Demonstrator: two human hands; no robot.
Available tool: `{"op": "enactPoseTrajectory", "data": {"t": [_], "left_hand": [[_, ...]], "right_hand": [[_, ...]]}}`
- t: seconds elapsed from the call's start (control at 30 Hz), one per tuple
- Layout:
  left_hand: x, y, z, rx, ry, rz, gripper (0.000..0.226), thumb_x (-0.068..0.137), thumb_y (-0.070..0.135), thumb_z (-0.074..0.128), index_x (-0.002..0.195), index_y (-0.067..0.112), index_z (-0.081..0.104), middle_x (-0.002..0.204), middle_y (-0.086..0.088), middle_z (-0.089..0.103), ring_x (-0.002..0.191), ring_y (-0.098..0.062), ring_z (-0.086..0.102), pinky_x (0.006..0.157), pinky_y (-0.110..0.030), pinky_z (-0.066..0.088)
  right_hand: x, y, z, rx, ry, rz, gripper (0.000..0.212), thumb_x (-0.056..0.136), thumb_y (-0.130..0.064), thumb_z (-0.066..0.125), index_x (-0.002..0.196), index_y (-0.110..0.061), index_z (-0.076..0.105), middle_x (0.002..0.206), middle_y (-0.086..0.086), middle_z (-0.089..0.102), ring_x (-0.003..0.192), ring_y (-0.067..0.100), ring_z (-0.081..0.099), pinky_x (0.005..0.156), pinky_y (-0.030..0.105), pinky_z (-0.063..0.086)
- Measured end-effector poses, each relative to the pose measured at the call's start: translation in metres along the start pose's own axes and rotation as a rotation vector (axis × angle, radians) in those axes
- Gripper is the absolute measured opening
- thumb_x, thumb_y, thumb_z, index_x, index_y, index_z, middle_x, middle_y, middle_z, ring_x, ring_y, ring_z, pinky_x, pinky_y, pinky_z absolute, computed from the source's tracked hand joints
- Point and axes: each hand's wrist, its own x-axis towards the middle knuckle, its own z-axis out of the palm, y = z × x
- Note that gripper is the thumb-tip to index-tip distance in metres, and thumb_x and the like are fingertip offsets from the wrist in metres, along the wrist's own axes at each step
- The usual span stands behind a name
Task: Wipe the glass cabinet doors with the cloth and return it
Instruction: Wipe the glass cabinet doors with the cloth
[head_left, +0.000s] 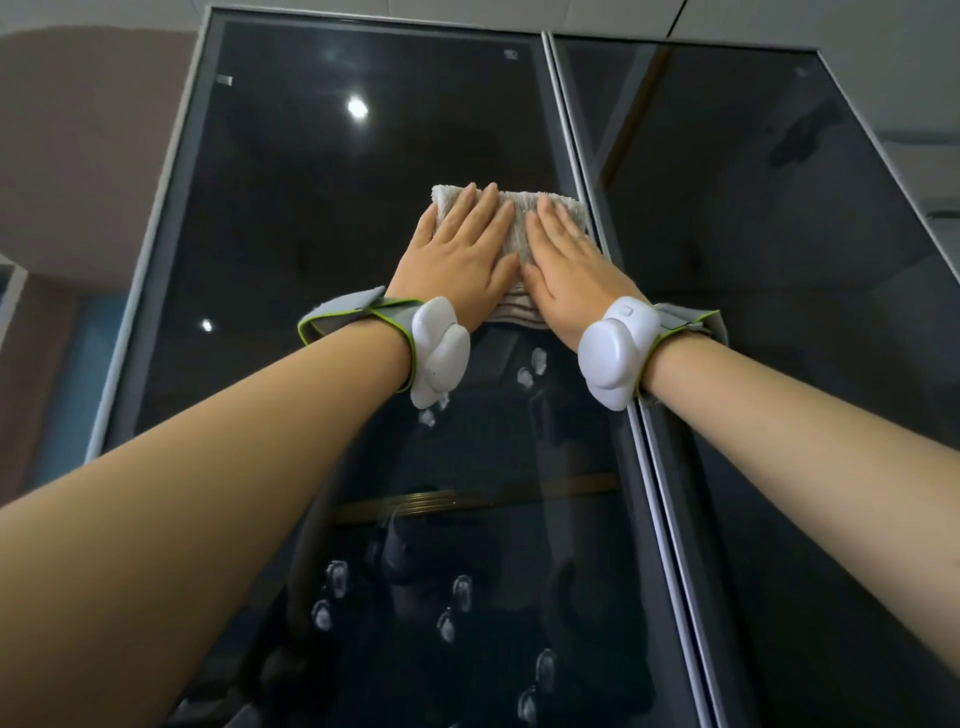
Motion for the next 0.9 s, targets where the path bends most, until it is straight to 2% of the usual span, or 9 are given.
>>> {"op": "enactPoseTrajectory", "data": {"t": [0.2,0.53,0.9], "left_hand": [[0.006,0.013,0.003,0.023,-0.020,-0.007,0.053,0.099,0.034,0.020,0.146,0.014,0.007,0.158,-0.004,0.003,0.145,-0.018,-0.003,0.116,-0.036,-0.003],[-0.032,0.016,0.005,0.009,-0.030,0.044,0.054,0.098,0.035,0.022,0.146,0.014,0.008,0.158,-0.004,0.003,0.145,-0.018,-0.002,0.117,-0.036,-0.002],[-0.057,-0.016,-0.005,0.018,-0.027,0.056,0.054,0.098,0.036,0.022,0.146,0.017,0.007,0.158,-0.002,0.002,0.145,-0.017,-0.002,0.116,-0.032,-0.004]], "right_hand": [[-0.004,0.012,0.002,0.021,0.017,0.002,0.054,0.101,-0.023,0.020,0.146,-0.002,0.001,0.158,0.013,-0.004,0.146,0.023,-0.005,0.119,0.036,0.005],[-0.041,-0.005,0.018,-0.002,0.058,0.007,0.055,0.100,-0.025,0.020,0.145,0.001,0.001,0.157,0.016,-0.003,0.146,0.026,-0.004,0.119,0.035,0.003],[-0.039,-0.046,0.022,-0.005,0.044,0.019,0.056,0.100,-0.027,0.020,0.146,-0.002,0.000,0.158,0.015,-0.004,0.146,0.025,-0.005,0.120,0.037,0.004]]}}
